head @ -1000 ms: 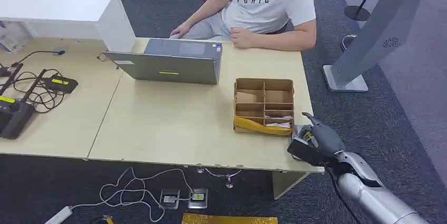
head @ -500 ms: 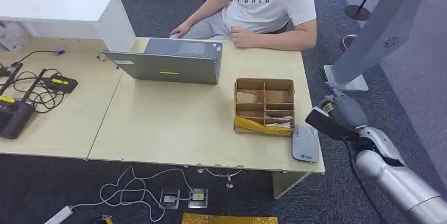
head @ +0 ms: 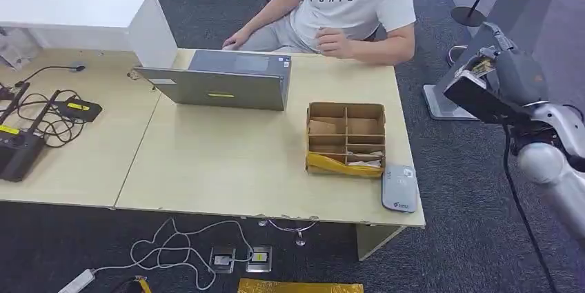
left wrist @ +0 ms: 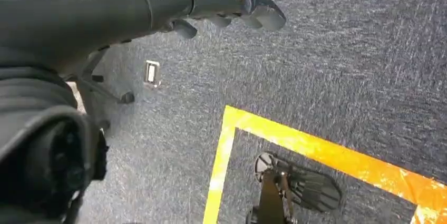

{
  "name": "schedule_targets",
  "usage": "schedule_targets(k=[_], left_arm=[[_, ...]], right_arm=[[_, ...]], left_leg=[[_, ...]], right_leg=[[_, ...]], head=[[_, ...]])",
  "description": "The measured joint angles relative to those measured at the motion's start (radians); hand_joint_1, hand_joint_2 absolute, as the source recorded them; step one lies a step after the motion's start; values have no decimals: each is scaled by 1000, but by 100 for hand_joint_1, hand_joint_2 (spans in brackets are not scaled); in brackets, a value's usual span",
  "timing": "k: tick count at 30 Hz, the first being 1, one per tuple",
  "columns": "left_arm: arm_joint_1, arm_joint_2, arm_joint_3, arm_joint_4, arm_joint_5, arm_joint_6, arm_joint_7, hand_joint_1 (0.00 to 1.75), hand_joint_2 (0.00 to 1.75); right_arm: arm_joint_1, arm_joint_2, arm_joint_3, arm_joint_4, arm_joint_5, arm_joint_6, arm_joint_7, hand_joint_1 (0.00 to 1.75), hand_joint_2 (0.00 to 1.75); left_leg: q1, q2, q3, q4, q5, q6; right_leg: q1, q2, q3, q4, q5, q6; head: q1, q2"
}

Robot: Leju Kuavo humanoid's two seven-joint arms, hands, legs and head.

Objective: Pass the card to the sensor for recognition and then transmit it.

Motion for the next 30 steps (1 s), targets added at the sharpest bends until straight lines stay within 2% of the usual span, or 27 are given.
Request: schedule_targets(k=[5,8,12,20,25,30], left_arm=[[-1,0,0,0,0,1,3,0,0],[-1,0,0,0,-3,1,3,0,0],[-4,0,0,0,-8,2,3,0,0],[-16,-8,-9,0,-16,8,3,0,0],[-17,-11,-11,0,-17,8,3,0,0],[-18,-14,-12,0,-18,6,6,0,0]], right_arm=[[-19,5,-4,-9,0,5,-18,175,175],[-30,26,-1,-6,1,6,-37,175,175],[-31,77,6,9,2,0,-58,175,175],[-30,223,41,93,3,-20,-112,175,175],[-29,270,57,130,3,-23,-114,175,175],[-25,291,70,156,3,-25,-116,175,175]], left_leg=[[0,0,0,0,0,0],[0,0,-1,0,0,0],[1,0,-1,0,0,0],[2,-1,-1,0,0,-1],[2,-1,-1,0,0,-1],[2,-1,-1,0,0,-1]], right_leg=[[0,0,0,0,0,0],[0,0,0,0,0,0],[1,0,0,0,0,0],[2,-1,0,1,0,0],[2,-1,0,1,0,0],[2,-1,0,0,0,0]], head=[[0,0],[0,0],[0,0],[0,0],[0,0],[0,0]])
